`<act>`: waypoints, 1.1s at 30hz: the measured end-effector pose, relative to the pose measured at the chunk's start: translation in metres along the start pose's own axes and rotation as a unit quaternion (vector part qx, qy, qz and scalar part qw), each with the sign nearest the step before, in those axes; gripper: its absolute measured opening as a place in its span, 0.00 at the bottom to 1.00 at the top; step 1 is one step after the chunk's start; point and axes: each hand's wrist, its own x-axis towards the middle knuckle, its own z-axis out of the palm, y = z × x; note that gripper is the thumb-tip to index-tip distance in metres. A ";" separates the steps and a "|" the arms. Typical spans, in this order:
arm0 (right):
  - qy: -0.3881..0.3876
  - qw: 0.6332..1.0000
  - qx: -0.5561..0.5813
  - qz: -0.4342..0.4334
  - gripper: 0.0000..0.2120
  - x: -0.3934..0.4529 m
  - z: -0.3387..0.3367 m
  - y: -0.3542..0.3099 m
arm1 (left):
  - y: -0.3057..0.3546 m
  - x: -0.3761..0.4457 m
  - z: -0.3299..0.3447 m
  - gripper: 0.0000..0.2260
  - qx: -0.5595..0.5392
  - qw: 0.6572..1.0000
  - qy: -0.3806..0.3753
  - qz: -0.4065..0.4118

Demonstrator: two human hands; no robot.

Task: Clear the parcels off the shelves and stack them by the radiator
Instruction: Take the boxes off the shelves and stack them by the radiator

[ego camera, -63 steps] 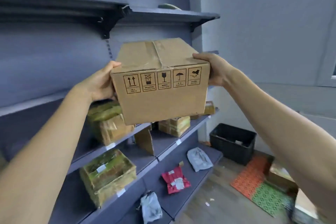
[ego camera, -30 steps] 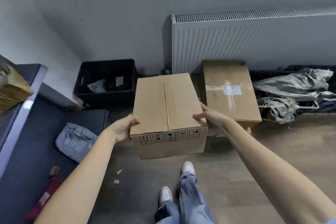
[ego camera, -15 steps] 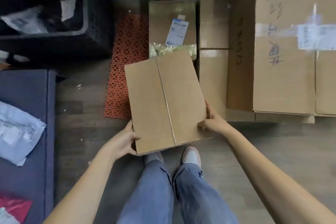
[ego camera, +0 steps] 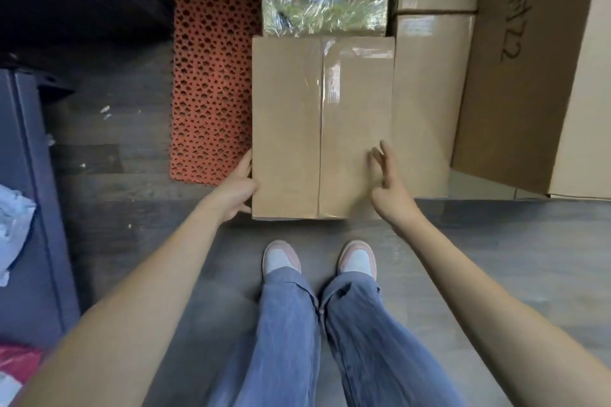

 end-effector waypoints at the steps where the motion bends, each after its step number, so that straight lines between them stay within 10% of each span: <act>1: -0.023 0.999 -0.031 -0.012 0.40 0.006 0.010 -0.005 | 0.001 0.007 0.008 0.35 -0.008 0.999 0.025 0.018; 9: -0.006 0.997 -0.066 -0.042 0.35 -0.009 0.058 -0.050 | 0.029 -0.005 0.013 0.34 0.056 0.995 0.062 0.059; 15: 0.036 0.978 -0.206 -0.014 0.32 -0.126 0.005 -0.152 | 0.043 -0.170 -0.050 0.30 0.138 0.988 0.036 0.057; 22: -0.062 0.921 -0.345 -0.172 0.29 -0.273 0.036 -0.318 | 0.074 -0.402 -0.104 0.23 0.090 0.978 0.147 0.121; 28: -0.241 0.833 -0.411 -0.280 0.25 -0.416 0.093 -0.351 | 0.020 -0.578 -0.091 0.23 0.030 0.965 0.229 0.126; 33: -0.279 0.672 -0.548 -0.413 0.18 -0.533 0.148 -0.377 | -0.084 -0.729 -0.112 0.19 -0.054 0.907 0.400 0.120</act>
